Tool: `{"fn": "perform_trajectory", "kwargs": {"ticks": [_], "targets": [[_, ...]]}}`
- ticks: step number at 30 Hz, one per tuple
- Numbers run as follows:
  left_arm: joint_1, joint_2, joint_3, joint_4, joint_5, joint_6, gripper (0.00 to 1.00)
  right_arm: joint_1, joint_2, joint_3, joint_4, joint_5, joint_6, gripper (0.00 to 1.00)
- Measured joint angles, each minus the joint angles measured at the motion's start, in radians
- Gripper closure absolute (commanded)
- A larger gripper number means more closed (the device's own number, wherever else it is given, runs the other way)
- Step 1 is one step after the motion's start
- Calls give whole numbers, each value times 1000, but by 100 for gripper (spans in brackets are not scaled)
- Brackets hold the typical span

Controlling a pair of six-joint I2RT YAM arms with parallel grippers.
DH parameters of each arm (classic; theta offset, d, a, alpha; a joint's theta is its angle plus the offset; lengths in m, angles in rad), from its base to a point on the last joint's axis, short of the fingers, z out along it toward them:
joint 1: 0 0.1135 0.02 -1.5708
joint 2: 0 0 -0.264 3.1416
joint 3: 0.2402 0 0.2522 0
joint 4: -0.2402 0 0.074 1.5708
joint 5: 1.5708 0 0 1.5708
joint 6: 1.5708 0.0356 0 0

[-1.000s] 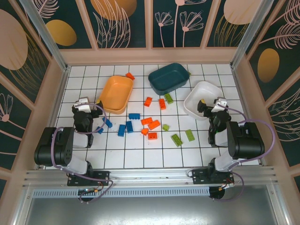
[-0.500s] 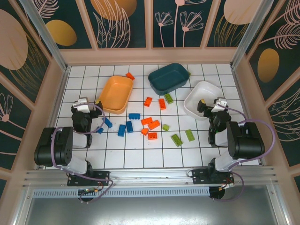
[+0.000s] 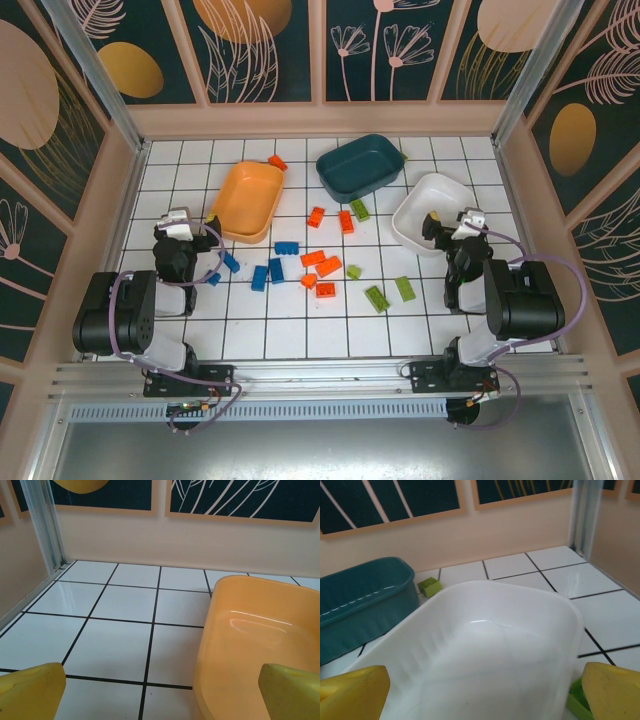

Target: Sort the legos into containers by color

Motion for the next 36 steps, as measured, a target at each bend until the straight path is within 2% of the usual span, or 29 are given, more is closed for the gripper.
{"fn": "perform_trajectory", "kwargs": {"ticks": [4,6,8,12,15,19,23,25,27,30,33,36], "targets": [[-4,-12,5,-28,-33,-3,1,37,-171,9,-175,81,21,1],[-8,-56,50,-153,-80,-22,1,51,-283,69,-343,109,70,1],[-8,-97,164,-334,-135,-43,1,55,-369,185,-557,126,143,1],[-8,-144,395,-624,-177,-114,1,63,-436,404,-907,93,283,1],[-8,-193,483,-809,-179,-213,1,100,-385,585,-1205,66,372,1],[-11,-232,513,-1018,-167,-379,1,182,-197,839,-1573,23,461,1],[-38,-189,589,-1226,-114,-470,1,261,-51,985,-1833,24,524,1],[-70,-182,621,-1310,-85,-493,2,269,-27,1012,-1928,14,560,8],[-114,-195,640,-1375,-63,-506,2,224,-32,1010,-1983,-9,587,11],[-174,-241,654,-1458,-15,-528,1,87,-45,990,-2002,-56,608,16],[-190,-310,653,-1521,21,-554,2,-38,-46,978,-2005,-59,614,16],[-203,-370,652,-1567,35,-575,3,-125,-46,946,-1973,-86,614,25]]}}
